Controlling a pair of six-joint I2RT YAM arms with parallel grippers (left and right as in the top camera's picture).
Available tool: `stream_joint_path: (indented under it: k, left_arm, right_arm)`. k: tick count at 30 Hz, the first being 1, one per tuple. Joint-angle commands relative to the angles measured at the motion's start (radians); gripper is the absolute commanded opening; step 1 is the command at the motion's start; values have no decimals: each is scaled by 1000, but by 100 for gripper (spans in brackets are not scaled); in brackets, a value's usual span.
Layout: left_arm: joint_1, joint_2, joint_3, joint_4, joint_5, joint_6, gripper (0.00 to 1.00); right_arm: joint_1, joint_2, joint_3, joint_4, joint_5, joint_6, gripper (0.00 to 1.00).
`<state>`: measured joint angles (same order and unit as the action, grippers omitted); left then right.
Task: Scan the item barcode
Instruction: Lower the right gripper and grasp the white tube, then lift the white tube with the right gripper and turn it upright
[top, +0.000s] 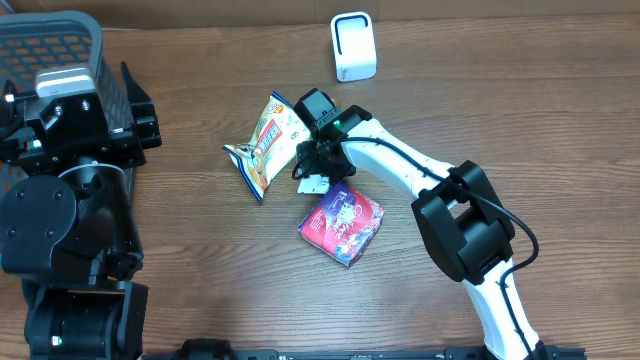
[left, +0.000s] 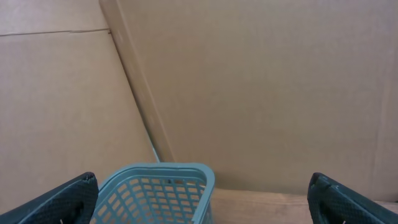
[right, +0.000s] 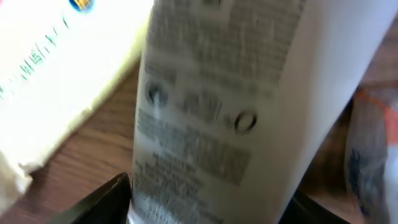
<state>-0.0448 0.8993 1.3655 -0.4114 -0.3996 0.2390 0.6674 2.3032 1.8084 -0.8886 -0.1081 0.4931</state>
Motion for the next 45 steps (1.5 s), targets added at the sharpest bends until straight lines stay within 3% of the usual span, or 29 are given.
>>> stream_joint_path:
  k: [1,4,10,19,28,35,37,45]
  left_arm:
    - [7,-6,-5,5,8,0,100]
    - [7,-6,-5,5,8,0,100]
    - [7,-6,-5,5,8,0,100]
    - [7,-6,-5,5,8,0,100]
    - [7,-6,-5,5,8,0,100]
    - [7,-6,-5,5,8,0,100]
    - [7,-6,-5,5,8,0,100]
    - [7,-6,-5,5,8,0,100]
  right_arm:
    - [-2,44,-23,-55,-58,-6,71]
    - [-8,44,-23,-60,-198,-35,82]
    - [-76,44,-23,-37,-531,-33,91]
    - [-211,45,-39,-10,-496,95,90]
    - [-194,45,-195,217,-553,171,86]
    - [-172,45,-279,302,-551,196,70]
    - [-178,45,-301,317,-549,196,48]
    - [-190,44,-333,335,-538,170,32]
